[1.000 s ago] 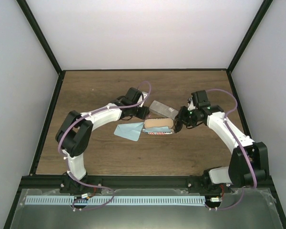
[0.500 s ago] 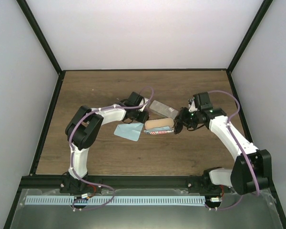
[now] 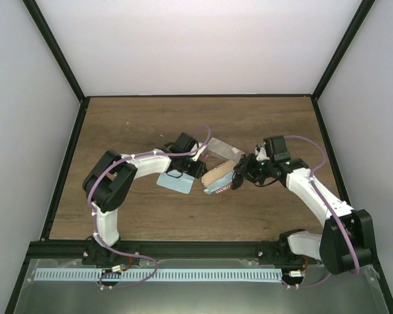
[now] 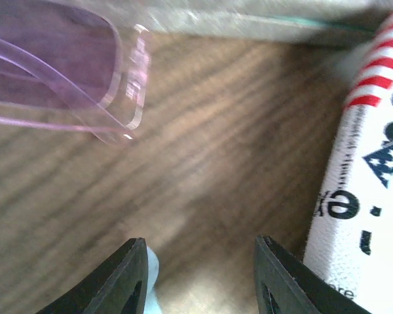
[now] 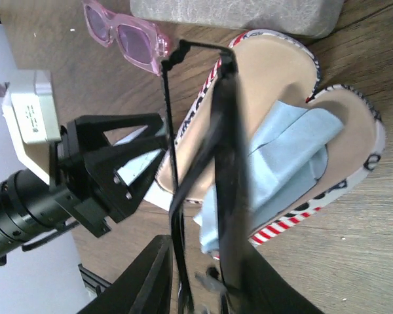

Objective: Organize the sunglasses
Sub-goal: Place the sunglasses in the sunglasses case, then close the sunglasses case at the center of the board.

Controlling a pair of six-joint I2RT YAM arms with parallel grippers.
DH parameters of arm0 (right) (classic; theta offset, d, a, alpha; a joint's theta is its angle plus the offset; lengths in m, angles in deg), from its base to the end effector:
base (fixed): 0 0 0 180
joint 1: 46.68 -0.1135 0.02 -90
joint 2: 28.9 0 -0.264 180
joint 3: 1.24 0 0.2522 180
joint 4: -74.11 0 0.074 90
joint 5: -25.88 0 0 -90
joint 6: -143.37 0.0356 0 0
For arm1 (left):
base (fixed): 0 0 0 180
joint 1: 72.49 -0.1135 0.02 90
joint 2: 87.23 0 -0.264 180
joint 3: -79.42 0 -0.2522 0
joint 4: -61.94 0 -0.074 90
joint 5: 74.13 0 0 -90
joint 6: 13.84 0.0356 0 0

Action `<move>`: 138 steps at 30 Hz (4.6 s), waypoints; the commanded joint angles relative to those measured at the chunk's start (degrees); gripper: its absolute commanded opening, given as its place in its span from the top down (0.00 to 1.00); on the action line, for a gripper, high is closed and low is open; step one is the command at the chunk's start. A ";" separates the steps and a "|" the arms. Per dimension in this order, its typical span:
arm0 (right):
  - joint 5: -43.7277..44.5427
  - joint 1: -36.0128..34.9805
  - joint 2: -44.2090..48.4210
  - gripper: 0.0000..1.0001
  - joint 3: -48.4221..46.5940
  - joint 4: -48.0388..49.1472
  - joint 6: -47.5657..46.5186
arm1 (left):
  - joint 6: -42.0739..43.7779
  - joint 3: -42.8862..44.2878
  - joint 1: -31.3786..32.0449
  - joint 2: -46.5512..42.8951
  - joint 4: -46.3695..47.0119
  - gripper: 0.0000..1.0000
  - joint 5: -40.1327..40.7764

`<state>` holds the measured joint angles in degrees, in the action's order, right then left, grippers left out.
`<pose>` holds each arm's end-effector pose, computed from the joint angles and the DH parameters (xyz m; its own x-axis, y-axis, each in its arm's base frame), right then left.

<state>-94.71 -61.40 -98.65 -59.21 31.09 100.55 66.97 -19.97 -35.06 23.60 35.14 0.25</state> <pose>0.2235 0.0774 0.2242 -0.9057 0.4149 -0.0868 0.2382 0.6675 0.7055 0.3045 -0.2451 0.1425 -0.7697 0.3954 -0.5013 0.5863 0.7484 -0.3099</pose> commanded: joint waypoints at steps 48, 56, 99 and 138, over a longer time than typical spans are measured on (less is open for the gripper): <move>27.13 -16.39 -23.52 0.66 -12.02 -4.59 4.77 | -1.79 2.03 4.06 -2.71 -5.30 0.54 -4.51; 29.62 -16.41 -21.49 0.65 -15.36 -7.80 3.10 | -2.14 3.02 4.10 -1.61 -5.53 0.54 -5.09; 17.63 -10.15 -13.98 0.65 -4.46 4.55 7.55 | -1.53 17.59 6.22 10.98 -12.89 0.58 -6.27; 15.78 -12.32 -18.06 0.12 -10.92 8.82 6.35 | -6.27 23.57 9.68 12.57 -13.98 0.61 -20.20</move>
<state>-75.76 -71.79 -114.96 -65.20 30.79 107.13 61.79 2.83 -28.30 35.66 16.63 -6.02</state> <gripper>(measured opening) 0.892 0.389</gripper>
